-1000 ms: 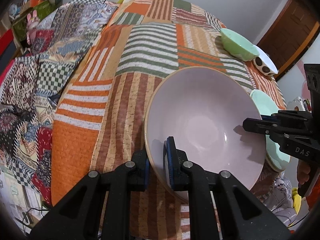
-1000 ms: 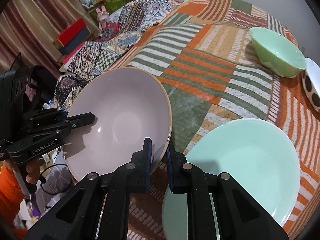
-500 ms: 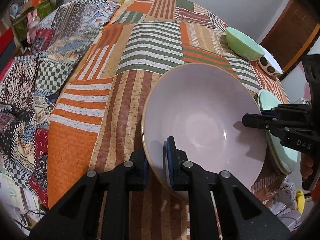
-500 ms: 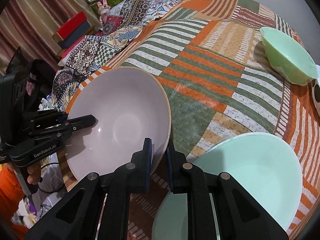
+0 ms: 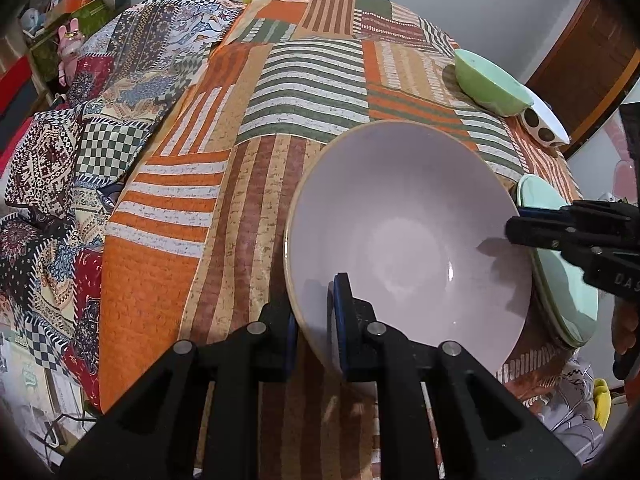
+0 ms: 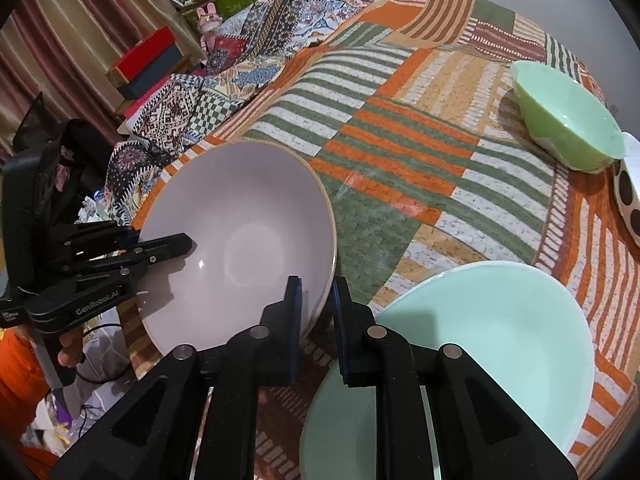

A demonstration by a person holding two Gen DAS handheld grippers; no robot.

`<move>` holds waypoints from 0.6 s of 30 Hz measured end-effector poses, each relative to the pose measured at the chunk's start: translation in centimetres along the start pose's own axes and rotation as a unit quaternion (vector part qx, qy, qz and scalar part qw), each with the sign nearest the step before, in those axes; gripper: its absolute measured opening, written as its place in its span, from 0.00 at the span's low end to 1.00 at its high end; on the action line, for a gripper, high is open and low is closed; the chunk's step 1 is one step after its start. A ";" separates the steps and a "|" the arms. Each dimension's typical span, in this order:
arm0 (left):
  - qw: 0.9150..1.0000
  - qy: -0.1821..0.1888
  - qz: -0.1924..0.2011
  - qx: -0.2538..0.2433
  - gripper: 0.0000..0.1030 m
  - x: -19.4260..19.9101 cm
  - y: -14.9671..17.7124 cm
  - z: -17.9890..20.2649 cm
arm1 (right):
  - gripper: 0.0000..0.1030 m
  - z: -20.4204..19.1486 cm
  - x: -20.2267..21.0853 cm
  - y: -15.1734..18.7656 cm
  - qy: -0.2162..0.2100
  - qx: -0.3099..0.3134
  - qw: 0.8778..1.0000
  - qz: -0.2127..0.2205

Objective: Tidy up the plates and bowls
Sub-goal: 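Lower the pink bowl onto the bedspread and open the left gripper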

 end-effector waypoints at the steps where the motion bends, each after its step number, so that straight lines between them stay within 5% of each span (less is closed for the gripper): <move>1: 1.000 -0.003 0.000 0.000 0.14 0.1 0.0 0.0 | 0.14 0.1 0.3 0.0 0.001 0.000 1.000 0.004; 18: 0.995 -0.020 0.088 -0.030 0.17 6.8 -5.9 2.7 | 0.21 6.1 7.1 -0.7 0.039 -0.052 0.994 0.085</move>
Point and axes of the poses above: each gripper's, at about its wrist camera, not at the fingertips, and x roughly against the way its jaws point, z to its right, y to its underside, the point moved 6 cm from there along -x, roughly the way its jaws point, and after that the axes turned 1 degree about -z, right-handed, at the moved point
